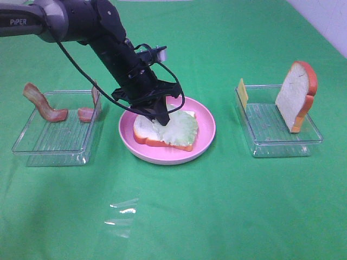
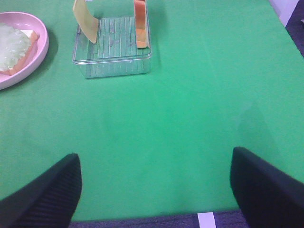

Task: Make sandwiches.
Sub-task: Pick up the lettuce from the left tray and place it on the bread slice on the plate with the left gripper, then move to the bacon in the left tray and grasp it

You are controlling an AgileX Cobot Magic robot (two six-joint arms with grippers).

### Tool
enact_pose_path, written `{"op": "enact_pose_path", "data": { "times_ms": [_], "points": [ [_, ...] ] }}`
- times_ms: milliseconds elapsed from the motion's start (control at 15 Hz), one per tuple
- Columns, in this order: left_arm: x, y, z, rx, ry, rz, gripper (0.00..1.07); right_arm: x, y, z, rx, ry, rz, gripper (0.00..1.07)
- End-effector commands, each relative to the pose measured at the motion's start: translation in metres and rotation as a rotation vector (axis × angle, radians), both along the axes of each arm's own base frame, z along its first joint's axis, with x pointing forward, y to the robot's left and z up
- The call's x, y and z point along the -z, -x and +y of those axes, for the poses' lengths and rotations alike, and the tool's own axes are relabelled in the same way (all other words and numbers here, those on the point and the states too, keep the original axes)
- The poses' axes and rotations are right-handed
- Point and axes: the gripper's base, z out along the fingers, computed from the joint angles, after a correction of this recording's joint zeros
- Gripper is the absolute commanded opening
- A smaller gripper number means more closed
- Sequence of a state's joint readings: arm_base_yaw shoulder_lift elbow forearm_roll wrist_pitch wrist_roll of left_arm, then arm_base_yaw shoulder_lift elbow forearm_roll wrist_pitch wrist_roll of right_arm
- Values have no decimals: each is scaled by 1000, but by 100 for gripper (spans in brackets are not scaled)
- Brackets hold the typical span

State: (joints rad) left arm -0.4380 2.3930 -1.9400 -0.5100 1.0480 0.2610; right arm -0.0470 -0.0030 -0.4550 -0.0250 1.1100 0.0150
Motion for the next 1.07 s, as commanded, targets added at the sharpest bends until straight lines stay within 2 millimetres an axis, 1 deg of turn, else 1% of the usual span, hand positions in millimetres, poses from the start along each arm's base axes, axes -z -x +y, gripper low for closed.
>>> {"op": "enact_pose_path", "data": {
  "times_ms": [67, 133, 267, 333, 400, 533, 667, 733, 800, 933, 1000, 1067],
  "points": [
    [-6, -1, 0, -11, -2, -19, 32, 1, 4, 0, 1, 6, -30, 82],
    [-8, -3, 0, -35, -14, -21, 43, 1, 4, 0, 1, 6, -30, 82],
    [-20, -7, 3, -86, -53, -39, 80, 1, 4, 0, 1, 6, -30, 82],
    [-36, -7, 4, -55, -71, -48, 99, 1, 4, 0, 1, 6, -30, 82],
    [-49, -7, 4, -29, -83, -44, 101, 1, 4, 0, 1, 6, -30, 82],
    [-74, -5, 5, 18, -101, -27, 101, 1, 4, 0, 1, 6, -30, 82],
    [-97, -4, 6, -1, -76, -74, 101, 1, 4, 0, 1, 6, -30, 82],
    [-102, -3, 7, -13, -77, -80, 101, 1, 4, 0, 1, 6, -30, 82],
    [-111, -1, 12, -46, -104, -98, 101, 1, 4, 0, 1, 6, -30, 82],
    [-135, 9, 32, -119, -221, -160, 101, 1, 4, 0, 1, 6, -30, 82],
    [-143, 15, 43, -149, -286, -185, 101, 1, 4, 0, 1, 6, -30, 82],
    [-146, 17, 57, -185, -337, -193, 101, 1, 4, 0, 1, 6, -30, 82]
  ]
}}
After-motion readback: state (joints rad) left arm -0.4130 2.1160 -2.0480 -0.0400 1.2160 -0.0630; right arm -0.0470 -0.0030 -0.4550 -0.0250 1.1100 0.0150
